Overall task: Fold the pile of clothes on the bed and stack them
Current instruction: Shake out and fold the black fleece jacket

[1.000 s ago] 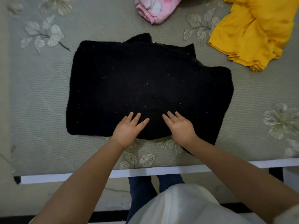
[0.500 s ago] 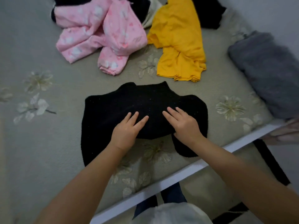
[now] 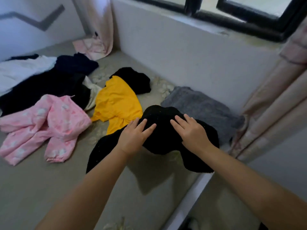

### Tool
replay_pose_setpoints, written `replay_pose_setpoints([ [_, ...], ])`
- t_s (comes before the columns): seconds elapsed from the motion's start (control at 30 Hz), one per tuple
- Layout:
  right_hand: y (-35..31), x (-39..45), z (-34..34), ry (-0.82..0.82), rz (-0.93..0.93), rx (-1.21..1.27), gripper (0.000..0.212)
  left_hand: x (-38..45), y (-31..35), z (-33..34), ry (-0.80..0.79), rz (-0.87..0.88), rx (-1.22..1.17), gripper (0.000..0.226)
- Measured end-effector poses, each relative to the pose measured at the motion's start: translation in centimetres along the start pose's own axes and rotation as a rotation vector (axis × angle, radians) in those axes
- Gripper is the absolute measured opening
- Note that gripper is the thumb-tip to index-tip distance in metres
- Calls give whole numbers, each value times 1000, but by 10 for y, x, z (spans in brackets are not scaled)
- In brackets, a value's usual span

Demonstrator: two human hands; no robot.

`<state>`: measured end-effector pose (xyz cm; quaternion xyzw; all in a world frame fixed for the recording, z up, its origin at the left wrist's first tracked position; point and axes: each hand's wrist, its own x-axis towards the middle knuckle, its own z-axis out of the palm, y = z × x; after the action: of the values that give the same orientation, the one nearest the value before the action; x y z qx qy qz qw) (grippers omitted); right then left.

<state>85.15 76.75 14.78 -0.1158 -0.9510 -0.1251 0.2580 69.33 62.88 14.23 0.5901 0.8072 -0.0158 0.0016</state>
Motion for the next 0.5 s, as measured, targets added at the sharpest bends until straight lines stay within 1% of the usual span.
replay_pose_setpoints([
  [0.07,46,5,-2,32,25,-25,59,40,24,-24,89,81,33,59],
  [0.13,91,12,-3,55,37,-47,59,79,44,-49,149,123,141,64],
  [0.2,133,24,-6,80,42,-61,59,120,60,-65,114,96,104,63],
  [0.27,172,41,-11,116,63,-73,58,162,64,-77,73,85,171,57],
  [0.3,190,51,-15,139,80,-75,58,182,64,-86,98,92,186,55],
  [0.4,238,82,-29,206,123,-84,56,237,70,-125,240,143,181,53],
  [0.5,276,112,-39,236,160,-101,58,284,71,-160,239,119,288,53],
])
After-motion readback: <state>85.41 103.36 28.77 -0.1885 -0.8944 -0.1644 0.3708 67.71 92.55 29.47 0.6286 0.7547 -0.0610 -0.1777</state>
